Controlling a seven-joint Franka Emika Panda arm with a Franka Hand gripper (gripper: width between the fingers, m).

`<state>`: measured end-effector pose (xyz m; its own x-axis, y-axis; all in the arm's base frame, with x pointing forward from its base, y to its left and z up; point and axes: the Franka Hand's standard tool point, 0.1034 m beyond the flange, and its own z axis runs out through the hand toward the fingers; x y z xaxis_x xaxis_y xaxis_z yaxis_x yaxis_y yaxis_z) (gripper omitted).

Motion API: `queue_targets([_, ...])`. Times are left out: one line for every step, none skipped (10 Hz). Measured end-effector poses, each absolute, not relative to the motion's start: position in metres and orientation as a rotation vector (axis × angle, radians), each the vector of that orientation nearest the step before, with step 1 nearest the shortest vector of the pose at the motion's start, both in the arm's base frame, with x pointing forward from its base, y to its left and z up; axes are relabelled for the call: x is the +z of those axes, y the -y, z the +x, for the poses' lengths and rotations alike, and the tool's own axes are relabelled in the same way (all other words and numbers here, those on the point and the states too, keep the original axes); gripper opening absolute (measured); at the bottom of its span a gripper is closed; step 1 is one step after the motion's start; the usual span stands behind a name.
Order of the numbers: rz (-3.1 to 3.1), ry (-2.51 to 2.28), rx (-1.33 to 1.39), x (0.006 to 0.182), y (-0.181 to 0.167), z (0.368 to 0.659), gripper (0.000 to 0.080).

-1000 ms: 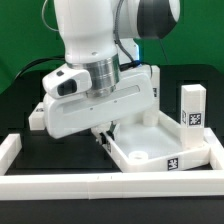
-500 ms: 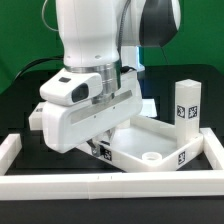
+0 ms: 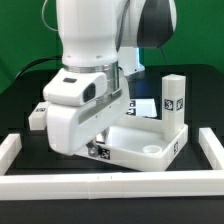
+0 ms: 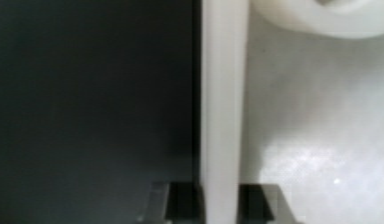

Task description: Assemble desk

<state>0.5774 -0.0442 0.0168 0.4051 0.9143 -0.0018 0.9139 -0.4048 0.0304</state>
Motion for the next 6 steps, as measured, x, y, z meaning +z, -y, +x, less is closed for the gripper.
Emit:
queue_targets([2.479, -1.835, 0.085, 0.02, 0.033, 0.592, 0.0062])
queue_targets([2.362, -1.958, 0.117, 0.021, 0.023, 0.602, 0.006])
queue_targets([2.296, -2.029, 0.127, 0.022, 0.018, 0.605, 0.006])
queue_targets([2.259, -2.067, 0.125, 0.022, 0.022, 0.605, 0.006])
queue_targets([2.243, -2.077, 0.113, 0.022, 0.024, 0.604, 0.006])
queue_targets([2.255, -2.065, 0.113, 0.022, 0.024, 0.604, 0.006])
